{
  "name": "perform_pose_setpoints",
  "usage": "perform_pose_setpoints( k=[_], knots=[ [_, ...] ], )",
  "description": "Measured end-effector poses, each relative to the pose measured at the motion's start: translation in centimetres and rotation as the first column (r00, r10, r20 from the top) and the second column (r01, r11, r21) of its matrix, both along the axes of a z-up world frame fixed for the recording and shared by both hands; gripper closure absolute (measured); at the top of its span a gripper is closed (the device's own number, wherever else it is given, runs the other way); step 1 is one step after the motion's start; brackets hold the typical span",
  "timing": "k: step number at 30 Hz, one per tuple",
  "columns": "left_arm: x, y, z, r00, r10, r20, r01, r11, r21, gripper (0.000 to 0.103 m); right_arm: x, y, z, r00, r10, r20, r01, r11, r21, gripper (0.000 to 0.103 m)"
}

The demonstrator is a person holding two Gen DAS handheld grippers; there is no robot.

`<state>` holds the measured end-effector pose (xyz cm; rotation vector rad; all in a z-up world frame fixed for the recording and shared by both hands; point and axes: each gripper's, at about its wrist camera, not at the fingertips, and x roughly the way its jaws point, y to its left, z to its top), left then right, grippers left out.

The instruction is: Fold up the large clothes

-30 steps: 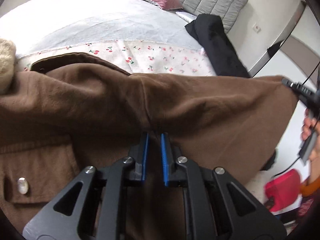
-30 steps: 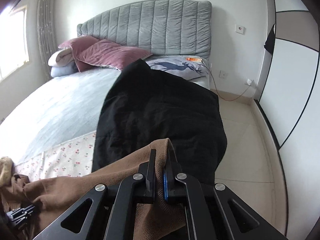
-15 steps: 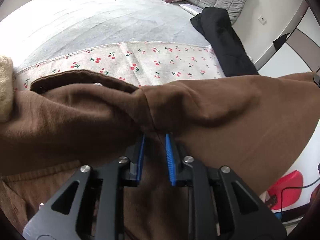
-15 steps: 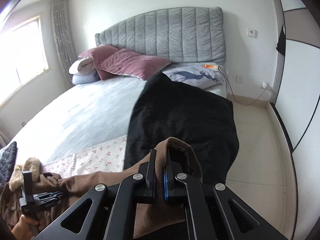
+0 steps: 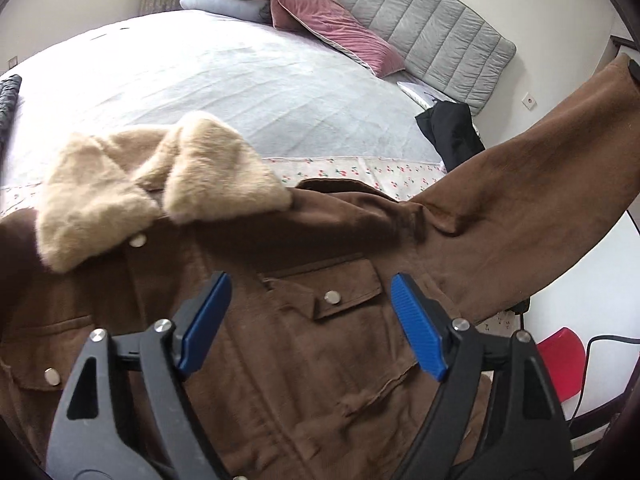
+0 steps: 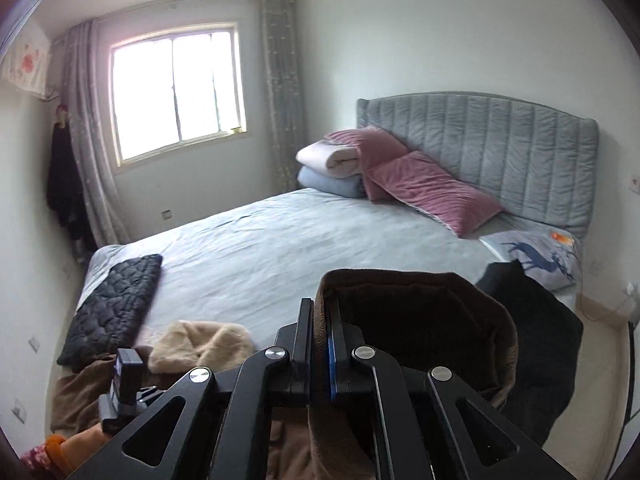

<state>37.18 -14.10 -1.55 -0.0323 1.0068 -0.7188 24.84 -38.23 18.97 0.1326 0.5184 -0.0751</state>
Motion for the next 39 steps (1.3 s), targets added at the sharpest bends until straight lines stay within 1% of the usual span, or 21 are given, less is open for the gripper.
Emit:
perform_pose_setpoints(
  k=[3,6,7,9,10,11,13,16,18,21,22,23,25,26,28,30,32,33,35,36,39],
  knots=[
    [0.4,4.0,-0.4,0.999,0.046,-0.012,-0.047,0.999,-0.022,0.021,2.5,5.4,0.2,0.993,0.122,-0.004,-0.122,0.992,0.028,0.098],
    [1.0,7.9,-1.9,0.991,0.124,-0.057,-0.127,0.991,-0.048,0.021,4.8,11.4,-0.5,0.960,0.274,-0.061,-0.270,0.961,0.064,0.098],
    [0.9,9.0,-2.2,0.987,0.138,-0.079,-0.142,0.988,-0.052,0.021,5.2,13.1,-1.0,0.945,0.314,-0.088,-0.309,0.949,0.068,0.096],
    [1.0,10.1,-3.6,0.979,0.152,-0.134,-0.162,0.984,-0.067,0.021,5.8,14.6,-1.9,0.931,0.343,-0.124,-0.339,0.939,0.052,0.084],
    [1.0,10.4,-4.3,0.977,0.150,-0.155,-0.163,0.984,-0.077,0.021,5.8,14.3,-2.3,0.933,0.335,-0.133,-0.332,0.942,0.044,0.074],
    [1.0,10.4,-4.7,0.975,0.146,-0.169,-0.161,0.984,-0.082,0.021,5.9,13.6,-3.2,0.938,0.315,-0.144,-0.312,0.949,0.043,0.060],
    [0.9,9.4,-5.3,0.975,0.128,-0.184,-0.144,0.987,-0.074,0.021,6.0,10.8,-5.4,0.948,0.266,-0.177,-0.258,0.964,0.064,0.041],
    [0.6,6.8,-5.6,0.980,0.077,-0.186,-0.091,0.994,-0.067,0.021,6.2,5.1,-9.6,0.944,0.188,-0.272,-0.166,0.981,0.100,0.038],
    [0.5,4.5,-5.8,0.987,0.049,-0.151,-0.055,0.998,-0.036,0.021,5.9,2.0,-12.9,0.936,0.140,-0.324,-0.102,0.986,0.129,0.038],
    [1.1,1.4,-7.2,0.996,0.056,-0.074,-0.047,0.991,0.124,0.021,4.8,-2.0,-16.7,0.922,0.100,-0.374,-0.032,0.982,0.186,0.038],
    [1.2,0.4,-7.9,0.996,0.049,-0.070,-0.037,0.985,0.170,0.031,4.3,-3.5,-18.1,0.917,0.087,-0.389,-0.007,0.979,0.204,0.038],
    [1.0,-0.4,-8.1,0.997,0.029,-0.076,-0.016,0.985,0.173,0.063,4.1,-4.3,-19.1,0.913,0.079,-0.400,0.010,0.977,0.215,0.038],
    [0.2,-1.6,-7.4,0.997,-0.006,-0.077,0.018,0.986,0.165,0.092,3.5,-6.0,-21.1,0.904,0.059,-0.423,0.044,0.973,0.229,0.038],
    [-0.6,-2.0,-5.9,1.000,-0.006,-0.027,0.010,0.987,0.162,0.093,3.5,-6.7,-21.9,0.902,0.051,-0.430,0.056,0.971,0.232,0.038],
    [-2.1,-1.4,-1.3,0.993,0.026,0.114,-0.033,0.998,0.060,0.093,3.5,-7.7,-22.9,0.900,0.033,-0.435,0.082,0.966,0.243,0.038],
    [-2.2,0.4,2.3,0.977,0.094,0.190,-0.092,0.996,-0.023,0.093,3.7,-8.6,-23.7,0.902,0.018,-0.430,0.112,0.955,0.275,0.036],
    [-0.8,1.8,3.2,0.956,0.173,0.235,-0.187,0.982,0.035,0.092,3.9,-9.7,-24.9,0.908,0.006,-0.418,0.144,0.934,0.327,0.029],
    [0.4,2.4,2.5,0.955,0.200,0.217,-0.225,0.970,0.096,0.092,4.1,-10.6,-26.0,0.911,0.003,-0.413,0.164,0.916,0.366,0.027],
    [2.1,3.4,-0.1,0.970,0.201,0.135,-0.225,0.956,0.191,0.091,4.9,-11.8,-27.9,0.912,0.006,-0.410,0.191,0.879,0.437,0.025],
    [2.4,3.6,-1.3,0.976,0.190,0.107,-0.209,0.955,0.212,0.091,5.5,-12.4,-29.2,0.912,0.016,-0.410,0.202,0.851,0.484,0.025],
    [1.8,3.8,-3.7,0.980,0.173,0.095,-0.192,0.949,0.251,0.091,7.7,-13.7,-33.6,0.910,0.069,-0.409,0.240,0.716,0.655,0.025]
  ],
)
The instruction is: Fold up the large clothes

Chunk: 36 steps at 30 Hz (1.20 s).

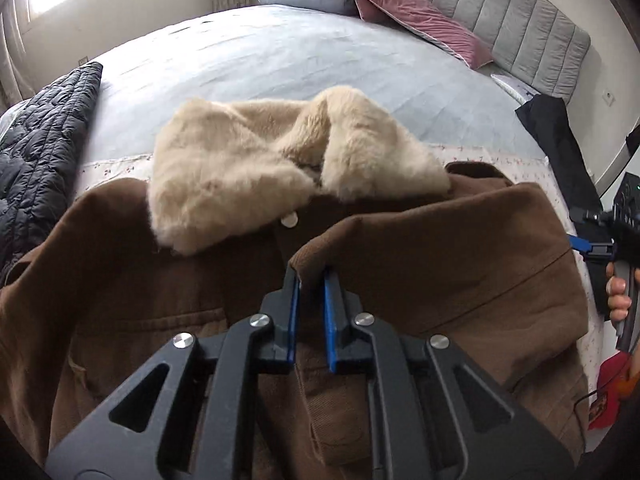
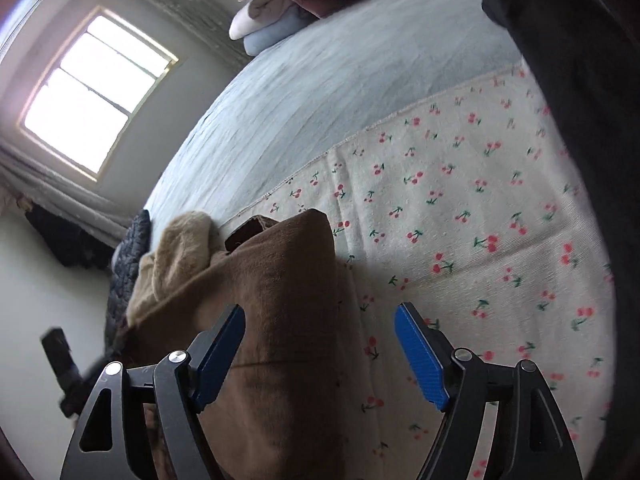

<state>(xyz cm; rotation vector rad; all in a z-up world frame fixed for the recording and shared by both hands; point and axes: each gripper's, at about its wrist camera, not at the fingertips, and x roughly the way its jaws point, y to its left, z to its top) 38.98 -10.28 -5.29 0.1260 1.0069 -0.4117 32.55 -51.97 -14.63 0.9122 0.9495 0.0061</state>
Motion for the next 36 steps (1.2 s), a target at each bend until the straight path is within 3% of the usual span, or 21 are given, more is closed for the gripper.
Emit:
perform_pose_setpoints(
  k=[3,4,5,7,8,10,11,13,15,18,19,20,22,25,27,30,33,36],
  knots=[
    [-0.1,-0.2,-1.1,1.000,-0.008,-0.014,0.008,1.000,0.003,0.091,2.0,0.3,-2.9,1.000,-0.025,0.008,0.023,0.990,0.137,0.028],
    [-0.1,-0.5,-1.3,1.000,-0.010,-0.011,0.010,1.000,0.005,0.091,2.7,0.8,-3.2,0.999,-0.033,0.028,0.029,0.992,0.126,0.056],
    [-0.1,-0.7,-1.2,1.000,-0.019,-0.013,0.019,1.000,-0.006,0.092,3.2,1.4,-2.8,0.999,-0.039,0.019,0.038,0.997,0.071,0.090],
    [-0.1,-0.9,-0.7,0.999,-0.032,-0.014,0.031,0.999,-0.031,0.095,3.5,3.5,0.6,0.999,-0.026,0.032,0.031,0.987,-0.155,0.094],
    [0.0,-1.2,-0.3,0.999,-0.050,-0.010,0.049,0.997,-0.053,0.095,3.2,4.6,3.2,0.996,-0.005,0.085,0.027,0.967,-0.255,0.095],
    [-0.1,-2.4,0.1,0.996,-0.083,0.011,0.084,0.994,-0.072,0.095,2.3,5.1,7.7,0.979,-0.011,0.205,0.101,0.895,-0.435,0.096],
    [0.0,-3.2,-0.5,0.996,-0.085,0.007,0.085,0.995,-0.059,0.096,2.8,4.1,7.8,0.982,-0.046,0.186,0.128,0.879,-0.459,0.096],
    [0.6,-4.5,-2.1,0.998,-0.064,-0.003,0.064,0.998,0.007,0.096,4.7,2.4,5.5,0.998,-0.041,0.047,0.058,0.896,-0.440,0.096],
    [1.1,-4.7,-3.1,0.999,-0.037,0.005,0.037,0.997,0.063,0.096,5.2,2.7,3.5,0.998,0.003,-0.062,-0.031,0.885,-0.465,0.092],
    [0.2,-3.8,-1.9,0.999,-0.020,0.051,0.017,0.999,0.045,0.088,2.4,2.8,3.6,0.999,0.026,-0.030,-0.037,0.875,-0.482,0.073],
    [-0.2,-3.7,-1.3,0.997,-0.030,0.070,0.027,0.999,0.047,0.079,0.9,2.6,3.8,0.999,0.050,-0.010,-0.049,0.885,-0.464,0.052],
    [-0.9,-3.6,-0.5,0.993,-0.046,0.105,0.041,0.998,0.055,0.072,-0.8,2.3,4.1,0.998,0.062,0.012,-0.050,0.893,-0.447,0.042],
    [-2.2,-3.6,0.9,0.984,-0.081,0.158,0.074,0.996,0.053,0.068,-3.9,2.1,4.0,0.996,0.086,0.023,-0.068,0.901,-0.429,0.040],
    [-3.4,-4.3,1.9,0.973,-0.146,0.177,0.142,0.989,0.033,0.058,-7.5,2.3,2.9,0.993,0.118,0.019,-0.100,0.905,-0.413,0.040],
    [-3.7,-5.4,1.5,0.969,-0.183,0.164,0.170,0.982,0.086,0.049,-9.4,3.0,1.7,0.989,0.150,0.001,-0.137,0.902,-0.411,0.040],
    [-3.2,-5.9,-0.7,0.977,-0.190,0.094,0.173,0.971,0.165,0.048,-11.5,4.4,-0.1,0.981,0.195,-0.022,-0.186,0.890,-0.417,0.040],
    [-1.6,-4.5,-3.0,0.992,-0.124,0.003,0.122,0.986,0.114,0.048,-11.4,5.6,-1.9,0.967,0.245,-0.065,-0.249,0.871,-0.424,0.040],
    [0.0,-3.8,-2.9,0.996,-0.092,-0.006,0.092,0.996,0.020,0.048,-11.0,6.1,-1.6,0.968,0.246,-0.041,-0.239,0.872,-0.426,0.040]
  ],
)
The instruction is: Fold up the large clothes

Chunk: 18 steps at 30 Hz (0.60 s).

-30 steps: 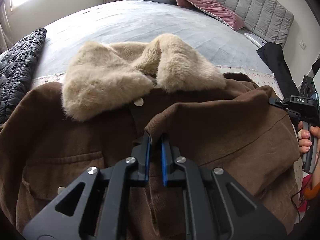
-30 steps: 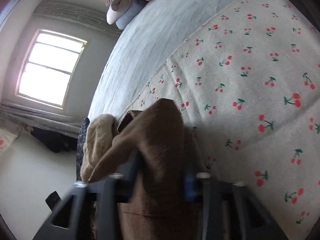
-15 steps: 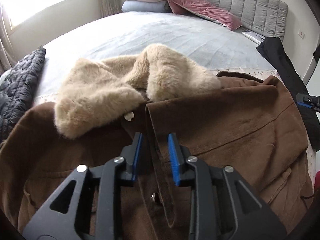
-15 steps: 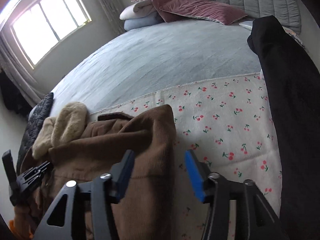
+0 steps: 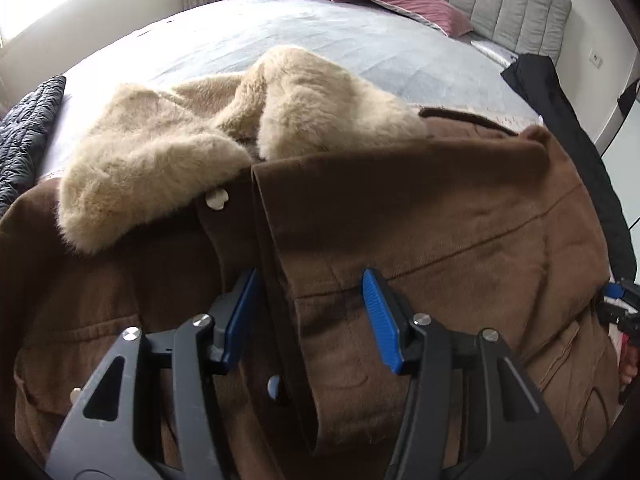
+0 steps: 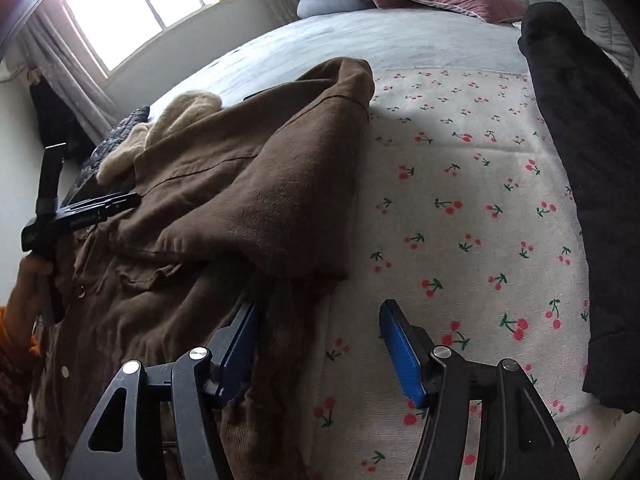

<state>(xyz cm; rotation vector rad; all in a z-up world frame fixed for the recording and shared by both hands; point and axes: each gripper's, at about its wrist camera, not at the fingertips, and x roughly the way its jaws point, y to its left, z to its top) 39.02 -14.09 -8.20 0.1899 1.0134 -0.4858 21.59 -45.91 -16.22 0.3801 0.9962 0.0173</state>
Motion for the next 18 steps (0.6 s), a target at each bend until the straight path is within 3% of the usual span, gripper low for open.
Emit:
perform_pose_setpoints(
  k=[3,4,6,7,10,12,13,15,18],
  knots=[
    [1.6,-0.9,-0.1,1.000,-0.007,0.001,0.008,1.000,-0.005,0.049,1.2,0.3,0.4,1.000,-0.008,0.011,0.008,1.000,-0.003,0.040],
    [2.2,-1.4,-0.5,1.000,-0.008,-0.016,0.008,1.000,0.010,0.058,1.7,0.4,0.3,1.000,-0.004,0.006,0.004,1.000,-0.003,0.040],
    [2.5,-1.8,-0.6,1.000,-0.006,-0.013,0.006,1.000,0.030,0.087,2.7,1.0,-0.3,1.000,0.007,-0.023,-0.007,1.000,-0.007,0.040],
    [2.4,-1.7,-0.1,1.000,-0.006,-0.014,0.007,1.000,0.020,0.095,3.0,1.2,-0.4,1.000,0.009,-0.026,-0.009,1.000,-0.018,0.040],
    [0.7,0.3,3.9,0.998,0.033,0.058,-0.026,0.992,-0.121,0.097,3.3,1.5,-0.4,1.000,0.014,-0.019,-0.015,0.999,-0.035,0.038],
    [-0.6,3.4,7.2,0.989,0.124,0.082,-0.102,0.966,-0.237,0.097,3.2,1.4,-0.4,1.000,0.015,-0.017,-0.015,0.999,-0.028,0.037],
    [-0.6,4.6,7.8,0.980,0.183,0.077,-0.161,0.960,-0.227,0.097,3.3,1.2,-0.4,1.000,0.015,-0.016,-0.015,1.000,-0.026,0.037],
    [0.4,6.0,7.0,0.955,0.293,0.032,-0.290,0.953,-0.083,0.096,3.7,1.3,-0.5,1.000,0.015,-0.018,-0.015,1.000,-0.027,0.037],
    [1.2,6.5,4.2,0.965,0.262,-0.032,-0.256,0.959,0.122,0.084,4.0,1.3,-0.2,0.999,0.023,-0.027,-0.024,0.999,-0.026,0.037]
  ],
)
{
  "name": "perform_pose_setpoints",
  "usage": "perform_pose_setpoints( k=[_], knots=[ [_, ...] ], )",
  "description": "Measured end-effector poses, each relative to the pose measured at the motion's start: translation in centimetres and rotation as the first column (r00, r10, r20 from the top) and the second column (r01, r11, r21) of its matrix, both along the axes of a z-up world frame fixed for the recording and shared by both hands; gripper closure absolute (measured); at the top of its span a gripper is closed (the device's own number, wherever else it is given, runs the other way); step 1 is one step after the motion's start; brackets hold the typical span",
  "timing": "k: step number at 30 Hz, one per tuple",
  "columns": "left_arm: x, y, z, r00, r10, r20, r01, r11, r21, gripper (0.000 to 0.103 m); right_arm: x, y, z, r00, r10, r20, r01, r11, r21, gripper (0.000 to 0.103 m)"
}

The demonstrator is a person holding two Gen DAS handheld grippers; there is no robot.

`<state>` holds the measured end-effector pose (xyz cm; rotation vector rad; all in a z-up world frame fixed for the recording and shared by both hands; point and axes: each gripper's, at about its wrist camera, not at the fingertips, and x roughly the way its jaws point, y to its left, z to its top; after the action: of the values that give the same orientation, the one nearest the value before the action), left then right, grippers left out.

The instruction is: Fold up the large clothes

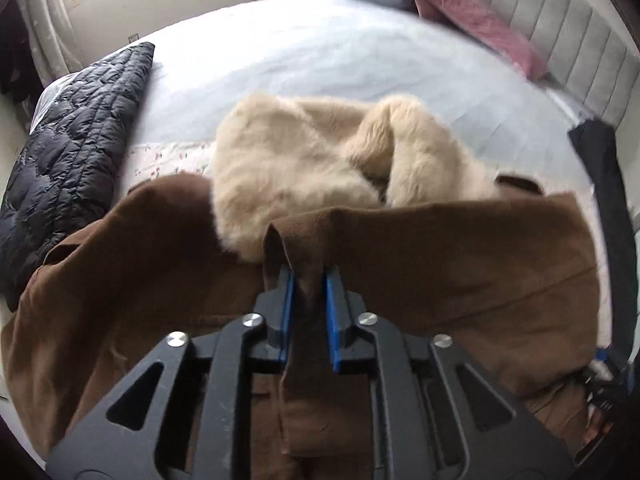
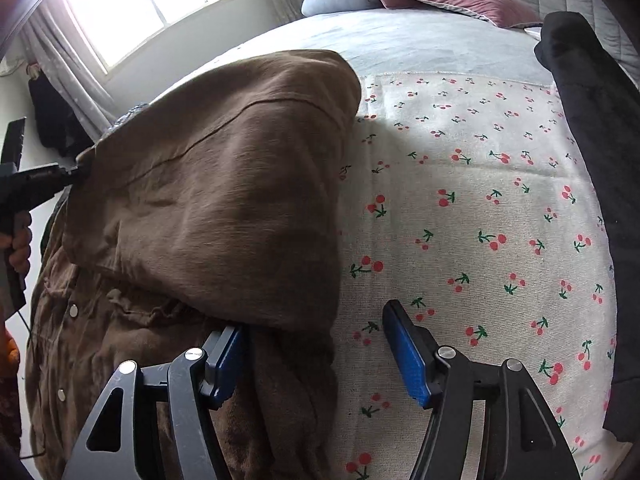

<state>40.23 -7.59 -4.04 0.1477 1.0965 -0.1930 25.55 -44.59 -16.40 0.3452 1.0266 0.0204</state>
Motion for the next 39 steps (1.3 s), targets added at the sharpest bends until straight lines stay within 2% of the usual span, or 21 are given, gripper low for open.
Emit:
perform_pose_setpoints(
  k=[1,3,4,5,7,10,12,13,15,16,18,21,24,26,28,31,33,39],
  knots=[
    [-0.1,-0.2,-0.4,1.000,-0.008,-0.005,0.008,1.000,0.008,0.084,-0.2,-0.3,0.1,1.000,0.013,0.003,-0.013,1.000,0.025,0.037],
    [-1.0,0.6,0.1,0.998,-0.034,0.048,0.037,0.997,-0.066,0.075,-0.3,-0.8,0.5,0.999,0.043,0.020,-0.044,0.994,0.101,0.037],
    [-1.0,0.5,0.5,0.997,-0.040,0.068,0.046,0.995,-0.093,0.064,-0.4,-1.0,0.7,0.998,0.052,0.029,-0.055,0.990,0.132,0.035],
    [-0.9,0.5,0.9,0.995,-0.046,0.092,0.057,0.991,-0.120,0.058,-0.5,-1.2,0.8,0.998,0.051,0.040,-0.057,0.987,0.149,0.033],
    [-0.7,-0.1,1.3,0.989,-0.076,0.124,0.095,0.982,-0.161,0.058,-0.1,-1.1,0.5,0.999,0.033,0.039,-0.038,0.990,0.139,0.032],
    [-1.1,-2.1,0.5,0.979,-0.163,0.122,0.185,0.964,-0.193,0.058,1.2,0.6,-0.8,0.999,0.042,-0.016,-0.040,0.996,0.075,0.031],
    [-1.7,-3.8,-0.7,0.966,-0.224,0.126,0.244,0.952,-0.186,0.057,1.9,1.8,-0.5,0.998,0.055,-0.002,-0.055,0.998,-0.006,0.031],
    [-2.0,-4.5,-1.6,0.962,-0.249,0.113,0.265,0.950,-0.163,0.056,1.9,1.7,-0.2,0.999,0.036,0.006,-0.035,0.999,-0.027,0.035],
    [-2.0,-5.8,-4.6,0.962,-0.272,0.026,0.273,0.960,-0.064,0.055,2.3,-0.1,-0.7,0.995,-0.089,-0.054,0.084,0.993,-0.086,0.040],
    [-2.3,-6.1,-5.5,0.957,-0.288,0.025,0.289,0.957,-0.028,0.055,2.1,-1.0,-0.8,0.994,-0.097,-0.057,0.095,0.995,-0.035,0.040],
    [-3.1,-6.2,-4.8,0.945,-0.322,0.053,0.322,0.947,0.008,0.055,1.4,-1.5,-0.3,0.994,-0.092,-0.058,0.093,0.996,0.017,0.040],
    [-4.3,-5.5,-3.4,0.936,-0.347,0.054,0.349,0.937,-0.024,0.054,0.1,-1.5,0.7,0.996,-0.062,-0.057,0.064,0.997,0.039,0.038],
    [-5.6,-3.2,-1.7,0.944,-0.325,0.065,0.329,0.941,-0.077,0.043,-1.4,-1.2,1.7,0.996,-0.070,-0.057,0.072,0.997,0.035,0.037],
    [-6.9,-1.0,-0.3,0.949,-0.305,0.077,0.312,0.943,-0.119,0.027,-2.1,-0.6,2.8,0.996,-0.072,-0.054,0.074,0.997,0.033,0.037],
    [-8.0,1.3,0.9,0.956,-0.284,0.074,0.293,0.943,-0.159,0.020,-2.8,0.6,4.1,0.997,-0.065,-0.048,0.065,0.998,0.009,0.036],
    [-9.6,5.0,2.0,0.973,-0.230,0.031,0.232,0.951,-0.205,0.020,-4.1,2.3,6.1,0.998,-0.053,-0.031,0.052,0.997,-0.049,0.028],
    [-10.9,7.9,2.8,0.984,-0.179,0.008,0.176,0.957,-0.231,0.019,-4.6,3.8,7.7,0.999,-0.037,-0.015,0.036,0.997,-0.069,0.027],
    [-14.4,16.4,4.6,1.000,-0.017,0.012,0.019,0.972,-0.236,0.017,-6.2,8.5,11.4,1.000,0.018,0.025,-0.017,0.999,-0.046,0.022]
  ],
)
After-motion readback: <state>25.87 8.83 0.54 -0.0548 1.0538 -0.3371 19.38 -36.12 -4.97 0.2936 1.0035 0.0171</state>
